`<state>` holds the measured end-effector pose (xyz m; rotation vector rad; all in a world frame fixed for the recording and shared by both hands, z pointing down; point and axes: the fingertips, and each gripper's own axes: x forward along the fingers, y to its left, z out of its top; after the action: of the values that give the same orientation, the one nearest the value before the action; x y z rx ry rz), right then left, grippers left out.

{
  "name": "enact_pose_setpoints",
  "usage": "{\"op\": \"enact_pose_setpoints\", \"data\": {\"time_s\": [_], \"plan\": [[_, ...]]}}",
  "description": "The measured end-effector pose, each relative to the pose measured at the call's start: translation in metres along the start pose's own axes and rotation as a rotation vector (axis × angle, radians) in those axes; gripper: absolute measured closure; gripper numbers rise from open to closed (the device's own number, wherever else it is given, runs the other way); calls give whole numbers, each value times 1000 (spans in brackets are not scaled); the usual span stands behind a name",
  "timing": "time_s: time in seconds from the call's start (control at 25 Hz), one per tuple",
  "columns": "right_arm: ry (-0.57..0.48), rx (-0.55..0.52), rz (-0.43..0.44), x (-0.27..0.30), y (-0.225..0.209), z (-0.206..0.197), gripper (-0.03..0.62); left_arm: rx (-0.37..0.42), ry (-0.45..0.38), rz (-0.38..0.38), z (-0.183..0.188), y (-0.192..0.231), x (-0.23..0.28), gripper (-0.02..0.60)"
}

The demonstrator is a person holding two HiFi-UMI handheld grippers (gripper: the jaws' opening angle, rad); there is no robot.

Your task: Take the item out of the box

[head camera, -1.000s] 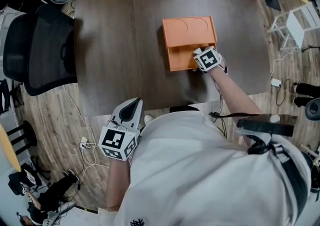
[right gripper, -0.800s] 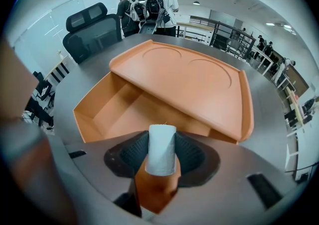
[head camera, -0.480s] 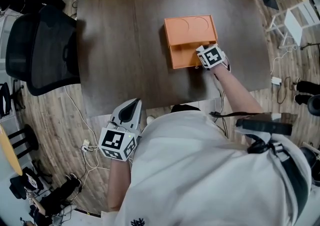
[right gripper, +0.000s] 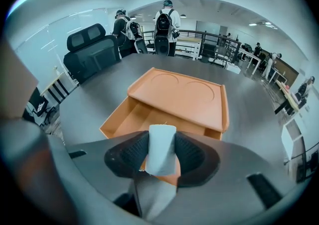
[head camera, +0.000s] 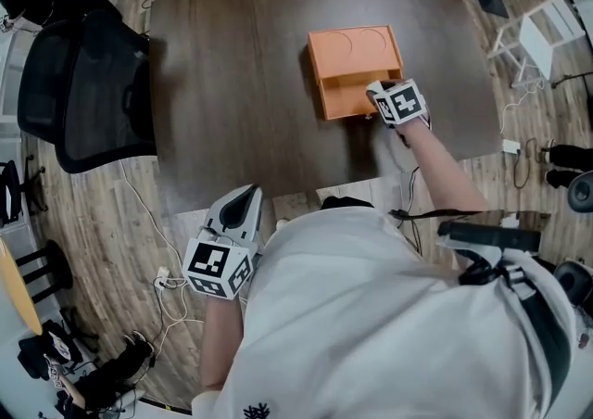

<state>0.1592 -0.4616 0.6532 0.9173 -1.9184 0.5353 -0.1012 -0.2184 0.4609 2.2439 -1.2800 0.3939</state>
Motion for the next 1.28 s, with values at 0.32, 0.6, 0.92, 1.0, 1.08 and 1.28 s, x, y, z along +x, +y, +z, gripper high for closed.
{"op": "enact_pose_setpoints", "data": {"time_s": [0.32, 0.6, 0.92, 1.0, 1.08, 1.28], "plan": [[-57, 35, 1, -34, 30, -1, 431, 8, -24, -23, -12, -1, -31, 572], [-106, 45, 10, -71, 77, -14, 431, 16, -53, -35, -35, -8, -74, 572], [-141, 42, 44, -105, 125, -27, 431, 35, -52, -61, -49, -15, -99, 572], [-151, 46, 53, -114, 140, -31, 431, 48, -49, -70, -54, -17, -106, 572], [-159, 44, 56, -123, 155, -36, 431, 60, -49, -81, -59, -19, -114, 572], [-178, 53, 75, -143, 191, -56, 431, 81, -44, -103, -76, -27, -134, 572]]}}
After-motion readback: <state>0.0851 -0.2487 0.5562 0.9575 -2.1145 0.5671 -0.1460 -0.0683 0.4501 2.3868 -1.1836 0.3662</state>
